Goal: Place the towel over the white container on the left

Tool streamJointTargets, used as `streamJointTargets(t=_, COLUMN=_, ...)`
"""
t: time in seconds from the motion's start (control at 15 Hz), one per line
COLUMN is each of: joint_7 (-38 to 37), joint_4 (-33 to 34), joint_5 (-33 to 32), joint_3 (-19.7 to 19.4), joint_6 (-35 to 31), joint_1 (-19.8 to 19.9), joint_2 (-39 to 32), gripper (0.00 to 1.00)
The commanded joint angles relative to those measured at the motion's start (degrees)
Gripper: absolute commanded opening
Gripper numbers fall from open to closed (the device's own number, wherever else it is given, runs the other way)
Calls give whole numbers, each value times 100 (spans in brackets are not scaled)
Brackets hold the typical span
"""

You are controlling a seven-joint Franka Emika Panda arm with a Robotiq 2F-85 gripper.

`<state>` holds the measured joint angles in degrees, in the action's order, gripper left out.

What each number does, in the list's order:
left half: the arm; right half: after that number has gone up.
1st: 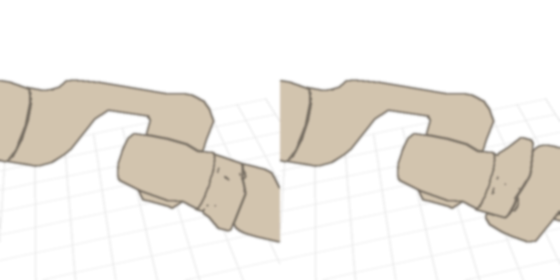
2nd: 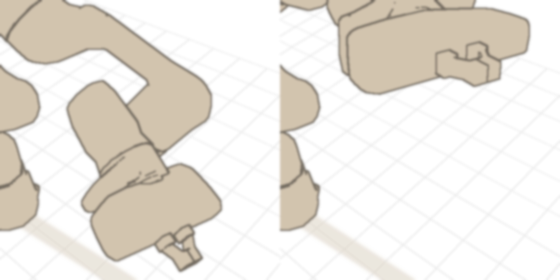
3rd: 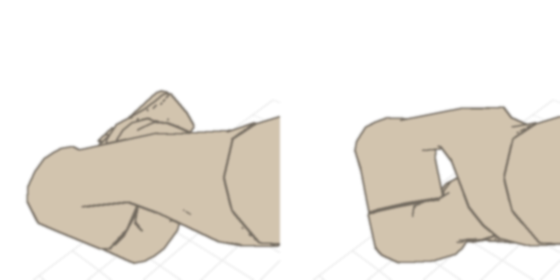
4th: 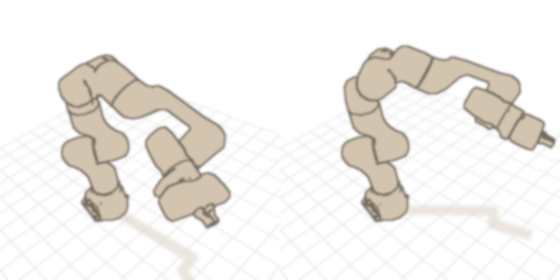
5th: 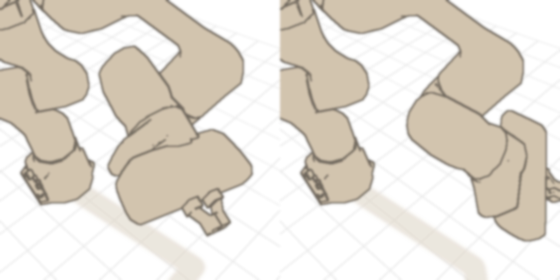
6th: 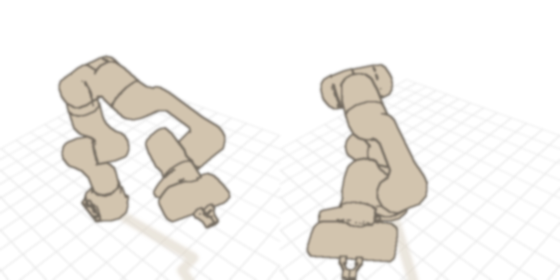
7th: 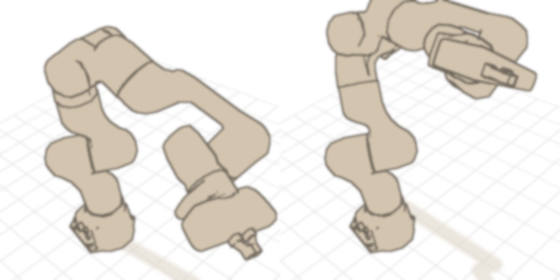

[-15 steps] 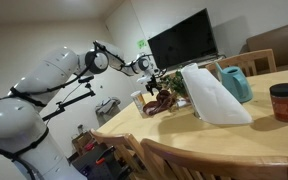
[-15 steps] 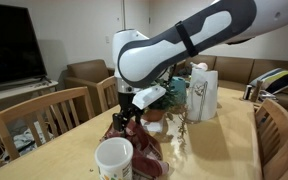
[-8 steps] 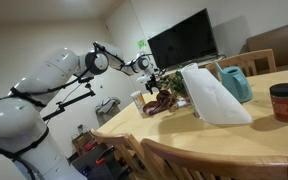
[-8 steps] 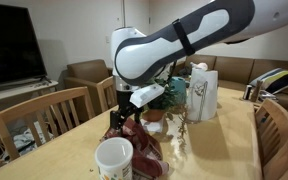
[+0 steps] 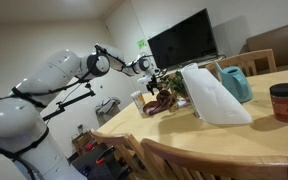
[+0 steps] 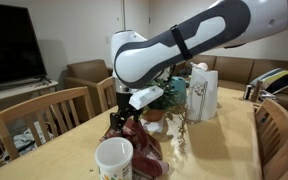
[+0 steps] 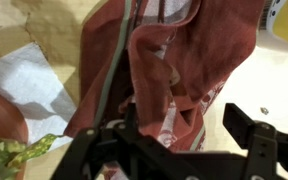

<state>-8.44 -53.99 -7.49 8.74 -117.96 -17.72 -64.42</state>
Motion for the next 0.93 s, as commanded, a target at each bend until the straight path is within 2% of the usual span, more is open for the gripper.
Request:
streamJointTargets(t=0.0, joint_7=-195, joint_4=186, joint_5=-21, joint_3=-82, joint_6=149, joint_1=-44, joint_2=-2, gripper=59)
streamJointTargets(t=0.47, joint_7=-633, joint_4=197, joint_5=-149, joint_3=-239, joint_6=169, joint_1=-148, joint_2=112, gripper=4)
streamJointTargets(t=0.67, joint_7=-930, joint_4=97, joint_5=-198, joint_3=-310, joint_6=194, joint_1=-208, joint_2=281, gripper=1)
streamJointTargets(t=0.87, joint_7=-1307, joint_4=-79, joint_5=-208, joint_3=-387, joint_6=192, joint_1=-273, joint_2=609, gripper=6)
